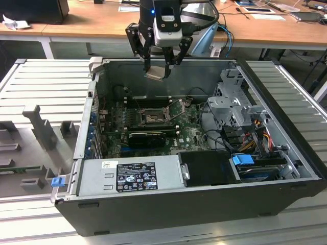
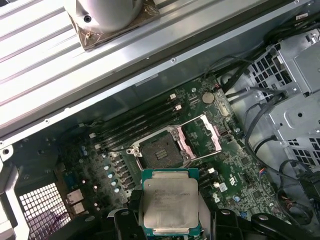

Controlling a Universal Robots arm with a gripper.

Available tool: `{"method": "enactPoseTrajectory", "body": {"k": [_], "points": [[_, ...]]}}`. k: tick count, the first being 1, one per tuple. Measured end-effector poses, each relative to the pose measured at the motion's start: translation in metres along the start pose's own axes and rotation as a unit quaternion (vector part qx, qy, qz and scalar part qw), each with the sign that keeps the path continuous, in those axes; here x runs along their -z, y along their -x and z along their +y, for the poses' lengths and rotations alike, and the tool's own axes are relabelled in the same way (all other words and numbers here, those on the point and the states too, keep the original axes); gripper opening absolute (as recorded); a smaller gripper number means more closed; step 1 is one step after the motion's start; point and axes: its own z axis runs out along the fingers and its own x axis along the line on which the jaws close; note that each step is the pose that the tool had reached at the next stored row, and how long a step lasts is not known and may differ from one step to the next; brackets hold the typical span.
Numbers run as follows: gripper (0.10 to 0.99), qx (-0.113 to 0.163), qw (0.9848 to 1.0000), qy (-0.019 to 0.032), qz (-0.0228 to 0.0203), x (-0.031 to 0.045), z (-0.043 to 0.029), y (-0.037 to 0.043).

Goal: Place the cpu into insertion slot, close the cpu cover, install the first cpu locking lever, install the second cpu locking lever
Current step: 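Place the cpu into insertion slot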

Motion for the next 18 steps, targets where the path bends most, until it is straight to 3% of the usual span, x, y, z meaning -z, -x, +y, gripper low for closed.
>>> {"method": "enactPoseTrajectory", "body": {"k": [18], "points": [[0.529,-0.043,0.9990,0.0008,-0.0038,-0.0001,0.0000,0.0000]]}}
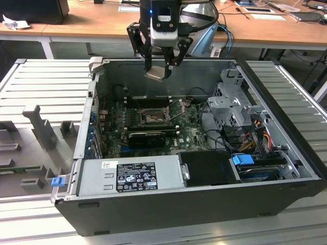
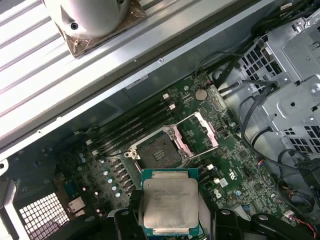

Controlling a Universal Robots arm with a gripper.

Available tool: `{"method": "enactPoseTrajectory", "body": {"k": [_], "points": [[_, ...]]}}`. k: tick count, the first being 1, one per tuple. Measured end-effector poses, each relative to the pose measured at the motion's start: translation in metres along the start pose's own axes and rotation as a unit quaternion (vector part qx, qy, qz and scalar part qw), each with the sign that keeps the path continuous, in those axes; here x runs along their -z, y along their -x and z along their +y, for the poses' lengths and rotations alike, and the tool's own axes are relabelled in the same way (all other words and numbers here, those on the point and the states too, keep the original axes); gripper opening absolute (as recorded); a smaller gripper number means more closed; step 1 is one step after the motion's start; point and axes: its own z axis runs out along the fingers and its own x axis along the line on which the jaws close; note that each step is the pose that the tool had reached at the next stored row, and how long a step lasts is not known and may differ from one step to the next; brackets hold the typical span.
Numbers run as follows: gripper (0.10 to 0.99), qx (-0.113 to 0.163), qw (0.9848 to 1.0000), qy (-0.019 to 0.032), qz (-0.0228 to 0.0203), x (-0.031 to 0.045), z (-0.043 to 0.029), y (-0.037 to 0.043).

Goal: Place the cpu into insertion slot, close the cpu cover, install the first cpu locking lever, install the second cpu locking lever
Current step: 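Place the cpu into insertion slot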

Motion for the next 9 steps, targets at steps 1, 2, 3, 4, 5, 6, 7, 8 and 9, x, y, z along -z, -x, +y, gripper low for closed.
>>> {"method": "enactPoseTrajectory", "body": {"k": [1,2,3,4,5,6,7,8,9], "points": [[0.529,-0.002,1.0000,0.0000,-0.0002,0.0000,0.0000,0.0000],[0.529,-0.004,1.0000,0.0001,-0.0004,0.0000,0.0000,0.0000],[0.529,-0.009,1.0000,0.0002,-0.0008,-0.0003,0.0000,0.0000],[0.529,-0.013,0.9999,0.0003,-0.0012,-0.0005,0.0000,0.0000],[0.529,-0.020,0.9998,0.0002,-0.0019,-0.0008,0.0000,0.0000],[0.529,-0.025,0.9997,0.0002,-0.0024,-0.0009,-0.0001,0.0000],[0.529,-0.035,0.9994,0.0004,-0.0034,-0.0014,-0.0001,0.0000],[0.529,-0.042,0.9991,0.0005,-0.0040,-0.0015,-0.0001,0.0000],[0.529,-0.050,0.9987,0.0006,-0.0047,-0.0017,-0.0002,0.0000]]}}
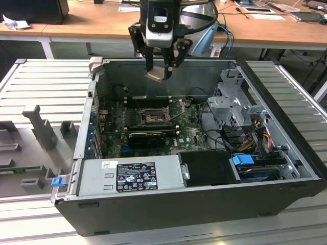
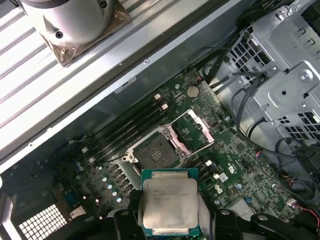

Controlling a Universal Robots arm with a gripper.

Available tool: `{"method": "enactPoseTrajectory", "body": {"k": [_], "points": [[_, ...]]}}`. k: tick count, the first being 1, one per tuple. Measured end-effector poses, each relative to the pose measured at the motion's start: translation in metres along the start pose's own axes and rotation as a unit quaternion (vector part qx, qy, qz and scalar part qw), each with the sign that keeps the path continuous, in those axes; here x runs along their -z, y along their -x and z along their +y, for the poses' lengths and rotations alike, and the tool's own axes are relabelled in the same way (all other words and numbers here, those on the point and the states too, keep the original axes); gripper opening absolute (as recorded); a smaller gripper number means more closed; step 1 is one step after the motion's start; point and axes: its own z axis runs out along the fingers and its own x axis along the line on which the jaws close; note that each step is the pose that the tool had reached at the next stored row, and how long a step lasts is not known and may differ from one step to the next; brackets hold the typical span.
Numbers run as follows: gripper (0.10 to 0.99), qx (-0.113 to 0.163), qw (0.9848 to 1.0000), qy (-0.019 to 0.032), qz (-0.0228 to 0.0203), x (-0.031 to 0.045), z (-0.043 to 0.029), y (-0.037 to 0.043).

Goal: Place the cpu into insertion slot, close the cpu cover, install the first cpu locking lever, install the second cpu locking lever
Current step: 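Place the cpu into insertion slot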

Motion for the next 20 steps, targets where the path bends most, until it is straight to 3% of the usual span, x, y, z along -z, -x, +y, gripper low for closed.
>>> {"method": "enactPoseTrajectory", "body": {"k": [4,20], "points": [[0.529,-0.023,0.9997,0.0005,-0.0020,-0.0011,-0.0001,0.0000],[0.529,-0.068,0.9976,0.0013,-0.0060,-0.0044,-0.0004,0.0001]]}}
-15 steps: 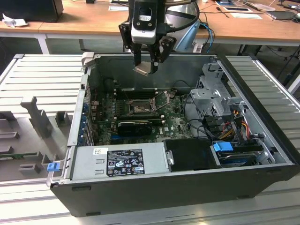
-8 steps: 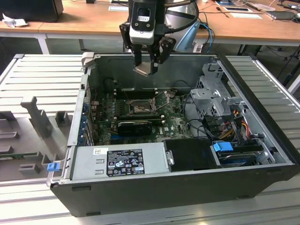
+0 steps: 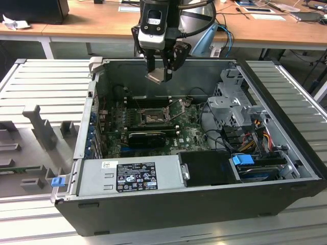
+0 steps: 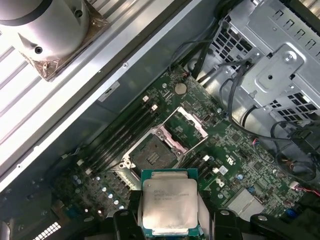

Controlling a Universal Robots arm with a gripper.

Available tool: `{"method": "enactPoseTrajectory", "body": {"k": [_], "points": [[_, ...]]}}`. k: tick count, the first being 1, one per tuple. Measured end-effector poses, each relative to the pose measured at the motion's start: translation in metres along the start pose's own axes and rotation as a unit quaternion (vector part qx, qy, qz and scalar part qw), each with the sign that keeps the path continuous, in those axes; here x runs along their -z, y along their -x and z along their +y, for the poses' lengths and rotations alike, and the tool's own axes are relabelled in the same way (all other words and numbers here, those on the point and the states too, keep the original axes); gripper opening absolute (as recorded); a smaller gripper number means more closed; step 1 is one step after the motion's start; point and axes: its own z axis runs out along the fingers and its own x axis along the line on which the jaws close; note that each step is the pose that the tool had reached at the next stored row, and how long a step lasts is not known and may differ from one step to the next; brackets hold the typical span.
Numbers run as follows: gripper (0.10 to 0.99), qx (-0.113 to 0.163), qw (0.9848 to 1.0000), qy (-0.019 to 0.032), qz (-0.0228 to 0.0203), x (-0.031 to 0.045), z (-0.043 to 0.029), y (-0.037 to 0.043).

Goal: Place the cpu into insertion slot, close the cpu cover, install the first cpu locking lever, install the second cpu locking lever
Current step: 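Place the cpu into insertion slot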

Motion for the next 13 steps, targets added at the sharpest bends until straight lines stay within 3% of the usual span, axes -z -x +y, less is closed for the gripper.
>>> {"method": "enactPoseTrajectory", "body": {"k": [13], "points": [[0.529,-0.042,0.9991,0.0008,-0.0037,-0.0027,-0.0002,0.0001]]}}
